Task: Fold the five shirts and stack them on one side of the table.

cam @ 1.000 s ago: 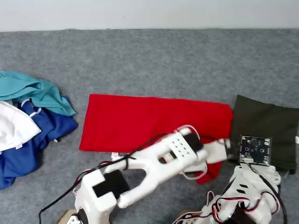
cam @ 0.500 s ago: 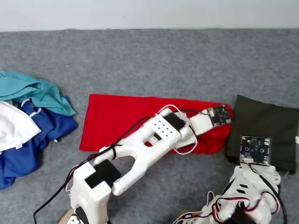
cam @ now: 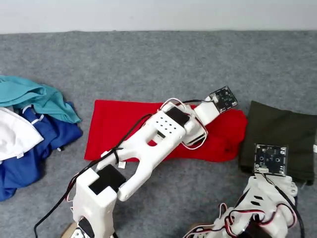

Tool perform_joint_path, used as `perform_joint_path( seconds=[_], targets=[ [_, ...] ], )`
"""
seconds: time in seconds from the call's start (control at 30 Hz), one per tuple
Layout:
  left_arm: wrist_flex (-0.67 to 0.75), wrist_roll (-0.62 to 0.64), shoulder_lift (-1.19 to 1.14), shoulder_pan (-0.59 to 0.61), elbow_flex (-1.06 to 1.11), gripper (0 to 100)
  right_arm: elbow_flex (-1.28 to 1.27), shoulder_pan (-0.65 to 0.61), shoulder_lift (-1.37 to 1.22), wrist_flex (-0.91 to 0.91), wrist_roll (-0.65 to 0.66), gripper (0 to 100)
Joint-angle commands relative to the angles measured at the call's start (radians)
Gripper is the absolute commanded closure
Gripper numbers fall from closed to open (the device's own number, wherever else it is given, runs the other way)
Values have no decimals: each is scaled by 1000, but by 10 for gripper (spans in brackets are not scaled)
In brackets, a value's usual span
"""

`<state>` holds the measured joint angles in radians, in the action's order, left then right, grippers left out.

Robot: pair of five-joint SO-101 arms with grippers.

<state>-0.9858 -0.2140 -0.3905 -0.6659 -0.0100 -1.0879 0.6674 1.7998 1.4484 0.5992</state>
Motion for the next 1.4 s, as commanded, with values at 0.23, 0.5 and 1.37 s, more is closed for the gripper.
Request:
perform_joint_path(
  seconds=[0.23, 0.5, 1.37],
  targets=[
    [-146, -37, 20, -44, -68, 888, 43, 13, -1, 5, -5, 985],
    [-327, -35, 51, -199, -67, 929, 43, 13, -1, 5, -5, 985],
    [-219, -34, 40, -206, -64, 844, 43, 12, -1, 5, -5, 985]
  ],
)
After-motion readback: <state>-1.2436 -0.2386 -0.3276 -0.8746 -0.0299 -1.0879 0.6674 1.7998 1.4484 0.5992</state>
